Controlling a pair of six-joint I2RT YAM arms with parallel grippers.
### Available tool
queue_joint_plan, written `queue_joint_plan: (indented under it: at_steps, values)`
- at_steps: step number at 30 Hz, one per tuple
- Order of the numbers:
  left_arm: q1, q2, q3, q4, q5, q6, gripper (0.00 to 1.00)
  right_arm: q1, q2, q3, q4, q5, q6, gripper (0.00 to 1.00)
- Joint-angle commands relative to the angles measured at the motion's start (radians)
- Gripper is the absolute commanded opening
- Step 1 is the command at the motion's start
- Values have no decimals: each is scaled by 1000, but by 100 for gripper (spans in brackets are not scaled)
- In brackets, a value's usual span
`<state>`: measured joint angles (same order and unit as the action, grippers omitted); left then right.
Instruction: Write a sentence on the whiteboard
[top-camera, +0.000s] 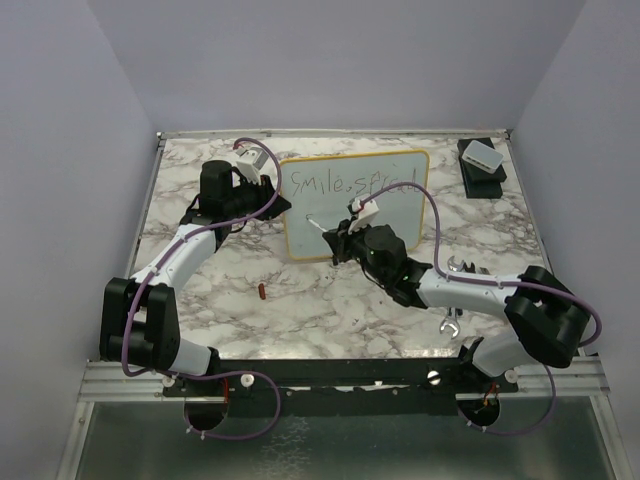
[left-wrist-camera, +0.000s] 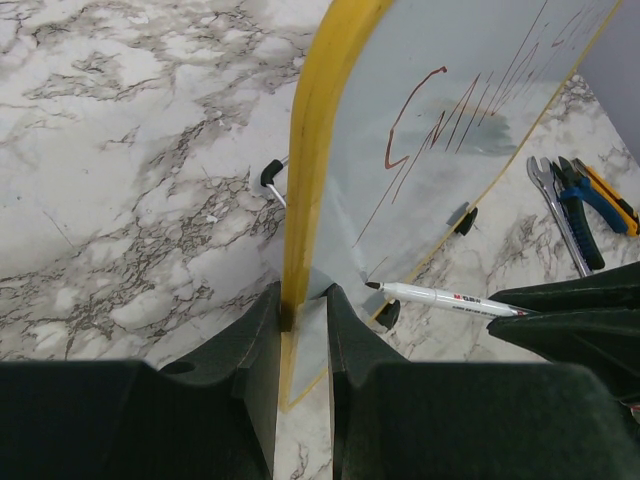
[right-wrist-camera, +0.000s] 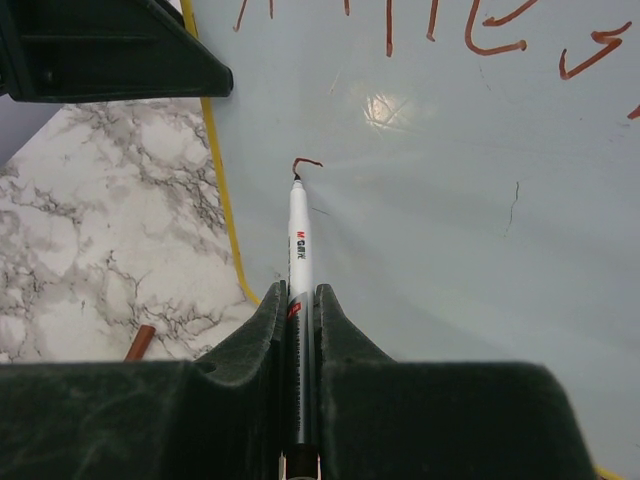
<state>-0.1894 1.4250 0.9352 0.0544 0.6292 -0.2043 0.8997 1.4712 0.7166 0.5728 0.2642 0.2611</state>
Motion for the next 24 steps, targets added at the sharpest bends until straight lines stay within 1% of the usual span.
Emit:
queue_joint_plan:
  at_steps: [1,8,24]
  values:
    - [-14,-5,11,-52,-20,-3,9,6,-32,-38,-41,90,-5,1]
    - [-16,-9,10,-52,-19,-3,9,7,-48,-59,-62,109,3,1]
    - [-17,-11,10,-53,-20,-3,9,43,22,-7,-27,67,-2,1]
